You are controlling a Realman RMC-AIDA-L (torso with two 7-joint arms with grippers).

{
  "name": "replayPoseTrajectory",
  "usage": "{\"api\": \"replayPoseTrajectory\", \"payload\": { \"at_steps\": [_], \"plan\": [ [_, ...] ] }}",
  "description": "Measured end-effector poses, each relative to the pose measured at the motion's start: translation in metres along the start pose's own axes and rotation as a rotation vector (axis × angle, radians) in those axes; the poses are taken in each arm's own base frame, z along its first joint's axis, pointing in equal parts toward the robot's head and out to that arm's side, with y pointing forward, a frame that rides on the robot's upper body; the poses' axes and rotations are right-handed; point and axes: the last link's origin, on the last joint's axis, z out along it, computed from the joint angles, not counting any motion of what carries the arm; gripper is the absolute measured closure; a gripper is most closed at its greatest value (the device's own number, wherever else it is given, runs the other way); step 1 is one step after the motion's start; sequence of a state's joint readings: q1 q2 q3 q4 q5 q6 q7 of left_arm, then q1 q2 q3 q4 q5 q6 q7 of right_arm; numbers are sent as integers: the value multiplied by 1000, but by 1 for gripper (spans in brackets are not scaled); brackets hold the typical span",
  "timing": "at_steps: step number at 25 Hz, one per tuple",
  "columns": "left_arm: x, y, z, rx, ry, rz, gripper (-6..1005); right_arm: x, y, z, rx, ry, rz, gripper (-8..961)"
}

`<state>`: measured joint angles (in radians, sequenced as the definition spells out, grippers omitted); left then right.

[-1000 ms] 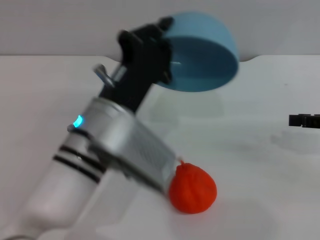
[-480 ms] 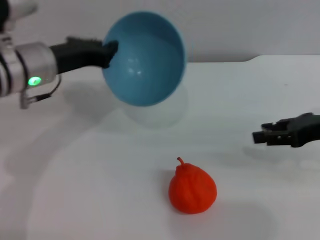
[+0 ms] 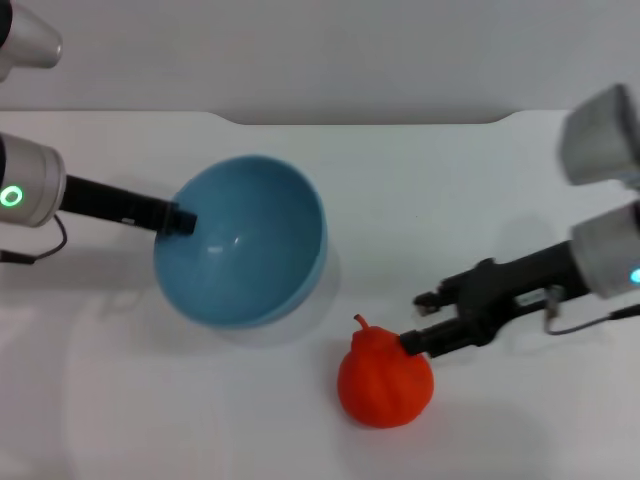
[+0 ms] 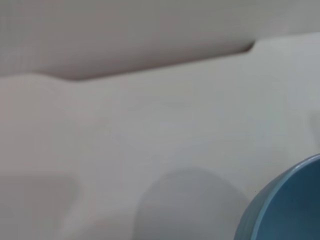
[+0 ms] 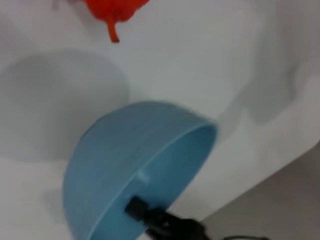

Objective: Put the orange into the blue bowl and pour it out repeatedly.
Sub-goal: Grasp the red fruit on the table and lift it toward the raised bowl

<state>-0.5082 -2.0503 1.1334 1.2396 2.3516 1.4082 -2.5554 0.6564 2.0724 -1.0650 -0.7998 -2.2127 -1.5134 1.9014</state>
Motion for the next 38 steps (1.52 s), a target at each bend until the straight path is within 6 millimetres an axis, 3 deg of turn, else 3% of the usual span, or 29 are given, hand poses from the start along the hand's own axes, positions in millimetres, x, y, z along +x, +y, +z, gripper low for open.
{"api": "replayPoseTrajectory", "payload": {
  "at_steps": [3, 9, 13, 24, 28, 31, 38],
  "plan": [
    [-4, 1, -6, 11, -27, -12, 1001, -8, -1, 16, -4, 33, -13, 284],
    [-11, 0, -12, 43, -69, -28, 1000, -14, 3, 40, -22, 41, -14, 285],
    [-9, 3, -12, 43, -77, -20, 1000, -7, 6, 52, -16, 91, -28, 287],
    [0, 5, -12, 69, -94, 17, 1000, 2, 5, 53, -16, 95, 0, 293],
    [2, 5, -11, 77, -106, 25, 1000, 2, 5, 49, -11, 72, 1, 511],
    [2, 7, -9, 79, -117, 35, 1000, 2, 5, 39, -9, 10, 17, 602],
    [7, 22, 3, 61, -166, 105, 1001, 10, 0, -20, 64, -182, 52, 763]
  ]
}}
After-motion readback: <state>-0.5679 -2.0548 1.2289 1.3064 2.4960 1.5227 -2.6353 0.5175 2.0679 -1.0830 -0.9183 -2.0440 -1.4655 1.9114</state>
